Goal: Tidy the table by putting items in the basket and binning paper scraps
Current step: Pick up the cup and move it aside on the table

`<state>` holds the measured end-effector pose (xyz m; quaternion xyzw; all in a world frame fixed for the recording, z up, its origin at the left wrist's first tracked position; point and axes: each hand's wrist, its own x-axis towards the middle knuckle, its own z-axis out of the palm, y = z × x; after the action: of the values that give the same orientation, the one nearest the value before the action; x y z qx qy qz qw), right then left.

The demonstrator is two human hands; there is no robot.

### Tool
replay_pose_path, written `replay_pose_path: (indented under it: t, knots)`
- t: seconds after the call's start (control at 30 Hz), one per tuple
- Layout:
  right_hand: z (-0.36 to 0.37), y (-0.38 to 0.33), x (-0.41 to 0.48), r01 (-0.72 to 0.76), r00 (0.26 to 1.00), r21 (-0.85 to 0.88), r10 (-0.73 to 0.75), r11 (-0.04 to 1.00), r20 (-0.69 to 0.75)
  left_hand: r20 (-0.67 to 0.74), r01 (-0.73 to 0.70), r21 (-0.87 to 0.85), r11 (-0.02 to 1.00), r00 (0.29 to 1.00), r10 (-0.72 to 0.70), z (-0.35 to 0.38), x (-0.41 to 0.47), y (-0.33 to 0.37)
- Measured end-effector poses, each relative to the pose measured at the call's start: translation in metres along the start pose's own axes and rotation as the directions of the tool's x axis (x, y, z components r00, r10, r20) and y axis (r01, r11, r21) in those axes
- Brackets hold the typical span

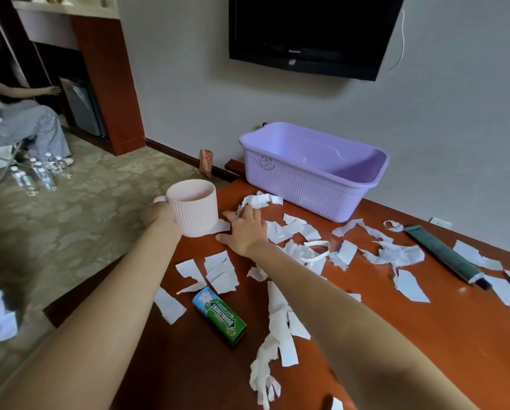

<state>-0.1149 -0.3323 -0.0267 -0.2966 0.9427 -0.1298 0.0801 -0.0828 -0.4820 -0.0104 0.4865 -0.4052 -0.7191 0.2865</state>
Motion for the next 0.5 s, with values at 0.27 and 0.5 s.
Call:
replay_pose_path:
  t: [0.27, 0.5]
  knots:
    - [-0.001, -0.001, 0.014, -0.110, 0.994, 0.124, 0.112, 0.986, -0.012, 0.046, -0.054, 0.200, 0.978, 0.998, 0.046, -0.006, 0.014, 0.000]
    - [0.003, -0.008, 0.000, 0.034, 0.999, 0.196, -0.026, 0.980, -0.043, 0.042, -0.069, 0.095, 0.993, 0.997, 0.065, -0.002, 0.009, -0.004]
